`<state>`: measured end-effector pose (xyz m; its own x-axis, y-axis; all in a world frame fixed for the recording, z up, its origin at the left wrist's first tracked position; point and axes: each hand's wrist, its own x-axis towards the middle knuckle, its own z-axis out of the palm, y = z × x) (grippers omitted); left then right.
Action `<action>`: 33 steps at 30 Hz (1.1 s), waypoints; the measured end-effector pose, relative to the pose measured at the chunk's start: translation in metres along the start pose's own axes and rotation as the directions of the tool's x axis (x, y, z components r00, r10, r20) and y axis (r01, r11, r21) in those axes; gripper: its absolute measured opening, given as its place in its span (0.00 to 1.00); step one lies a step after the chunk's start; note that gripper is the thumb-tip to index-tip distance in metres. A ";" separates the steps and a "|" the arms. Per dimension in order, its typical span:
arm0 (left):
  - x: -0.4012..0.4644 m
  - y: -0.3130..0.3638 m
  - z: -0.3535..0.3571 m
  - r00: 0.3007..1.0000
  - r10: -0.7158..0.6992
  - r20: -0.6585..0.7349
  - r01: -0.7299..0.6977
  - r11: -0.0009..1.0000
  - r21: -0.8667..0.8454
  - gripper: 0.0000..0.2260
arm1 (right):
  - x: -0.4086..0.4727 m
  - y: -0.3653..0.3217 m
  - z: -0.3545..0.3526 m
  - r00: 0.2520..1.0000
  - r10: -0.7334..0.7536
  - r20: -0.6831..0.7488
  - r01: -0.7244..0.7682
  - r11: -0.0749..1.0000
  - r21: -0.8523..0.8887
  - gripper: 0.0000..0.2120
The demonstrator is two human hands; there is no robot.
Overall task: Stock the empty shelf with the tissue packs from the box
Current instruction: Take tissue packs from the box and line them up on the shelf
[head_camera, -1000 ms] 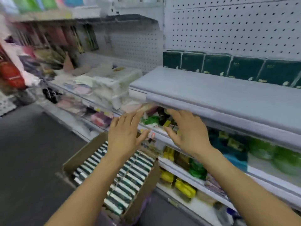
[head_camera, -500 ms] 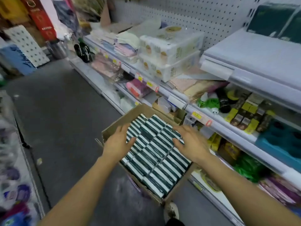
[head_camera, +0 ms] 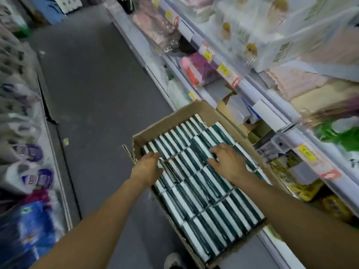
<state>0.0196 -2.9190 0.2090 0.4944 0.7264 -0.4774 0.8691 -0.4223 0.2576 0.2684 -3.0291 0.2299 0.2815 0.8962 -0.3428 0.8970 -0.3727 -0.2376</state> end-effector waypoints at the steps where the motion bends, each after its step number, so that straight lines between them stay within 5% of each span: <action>1: 0.008 -0.001 0.006 0.999 0.028 0.031 -0.029 0.999 0.040 0.26 | 0.010 -0.001 0.007 1.000 -0.001 0.018 0.001 1.000 -0.013 0.21; 8: 0.044 -0.010 0.023 0.980 0.069 0.187 -0.102 0.980 0.171 0.30 | 0.050 -0.007 0.046 0.998 0.047 0.052 -0.029 0.953 -0.302 0.28; 14: 0.053 0.001 0.031 0.940 0.066 0.333 -0.168 0.943 0.286 0.32 | 0.057 -0.006 0.058 0.999 0.048 0.010 -0.042 0.941 -0.335 0.26; 24: 0.041 0.011 -0.005 0.960 0.190 0.207 -0.243 0.931 0.272 0.13 | 0.029 0.017 0.007 0.993 0.097 -0.059 -0.076 0.954 0.291 0.17; 29: 0.031 0.039 -0.042 0.984 0.165 -0.069 -0.168 0.985 -0.043 0.09 | 0.011 0.034 -0.031 0.975 0.222 -0.020 -0.135 0.661 0.738 0.16; 33: 0.021 0.070 -0.085 0.981 0.056 -0.185 -0.123 0.918 -0.378 0.14 | -0.001 0.037 -0.071 0.966 0.257 -0.032 -0.103 0.494 0.864 0.15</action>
<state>0.0925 -2.8876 0.2881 0.5365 0.7892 -0.2990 0.7419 -0.2722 0.6128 0.3256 -3.0262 0.2860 0.5135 0.7776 -0.3630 0.1195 -0.4837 -0.8670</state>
